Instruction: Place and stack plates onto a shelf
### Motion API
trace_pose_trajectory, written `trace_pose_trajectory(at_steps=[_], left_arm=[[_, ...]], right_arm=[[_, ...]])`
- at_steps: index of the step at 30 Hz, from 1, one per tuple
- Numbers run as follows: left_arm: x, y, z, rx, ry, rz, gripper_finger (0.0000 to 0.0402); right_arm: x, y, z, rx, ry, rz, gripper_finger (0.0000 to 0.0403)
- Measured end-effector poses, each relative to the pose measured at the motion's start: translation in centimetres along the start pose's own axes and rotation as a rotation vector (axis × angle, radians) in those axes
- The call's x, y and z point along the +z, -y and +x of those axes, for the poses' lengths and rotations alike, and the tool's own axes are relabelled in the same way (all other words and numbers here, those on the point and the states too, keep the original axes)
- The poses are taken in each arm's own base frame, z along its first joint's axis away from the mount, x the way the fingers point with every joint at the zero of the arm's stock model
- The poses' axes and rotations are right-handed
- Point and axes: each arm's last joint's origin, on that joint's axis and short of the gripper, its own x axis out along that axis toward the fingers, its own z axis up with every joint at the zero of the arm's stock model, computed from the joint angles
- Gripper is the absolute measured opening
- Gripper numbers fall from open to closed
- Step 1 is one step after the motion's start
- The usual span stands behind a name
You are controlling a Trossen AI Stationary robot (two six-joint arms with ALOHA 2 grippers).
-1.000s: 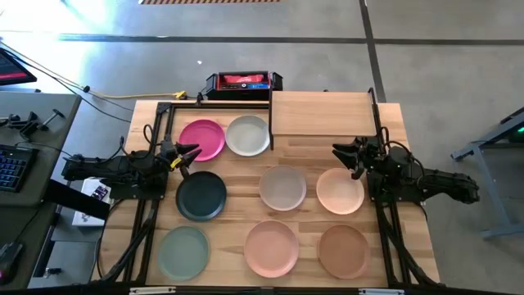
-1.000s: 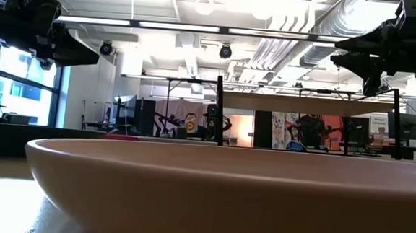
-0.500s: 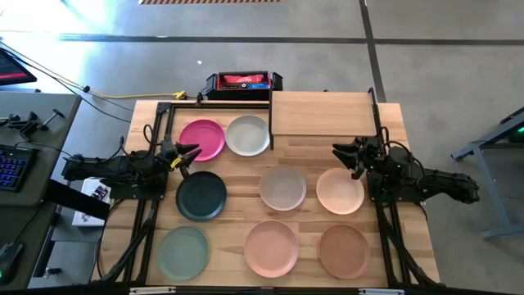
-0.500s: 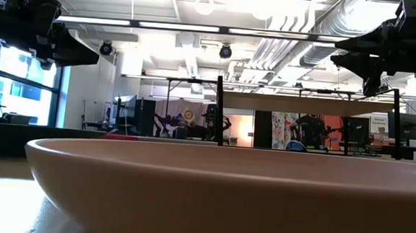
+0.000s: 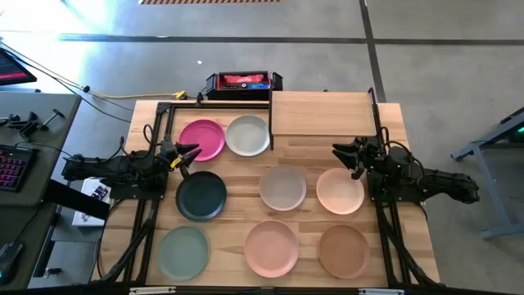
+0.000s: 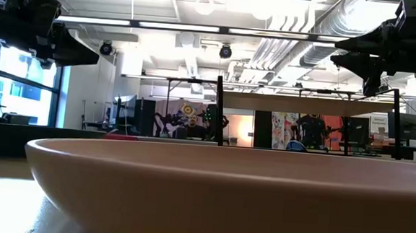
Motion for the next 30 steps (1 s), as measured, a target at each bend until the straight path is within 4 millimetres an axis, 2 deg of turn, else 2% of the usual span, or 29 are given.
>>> trace_pose_trajectory(at_steps=[8, 18, 25, 30], left_arm=[[0.01, 0.01, 0.00, -0.005, 0.000, 0.009, 0.0094], [0.01, 0.02, 0.00, -0.006, -0.001, -0.236, 0.0094], [0.00, 0.02, 0.00, -0.006, -0.002, -0.319, 0.0094], [0.00, 0.02, 0.00, -0.006, -0.001, -0.318, 0.0094]], right_arm=[[0.00, 0.00, 0.00, 0.000, 0.000, 0.000, 0.0134], [0.01, 0.00, 0.00, 0.000, 0.001, 0.000, 0.0134], [0.01, 0.02, 0.00, -0.004, 0.002, 0.000, 0.0134], [0.01, 0.03, 0.00, -0.007, 0.004, 0.000, 0.0134]])
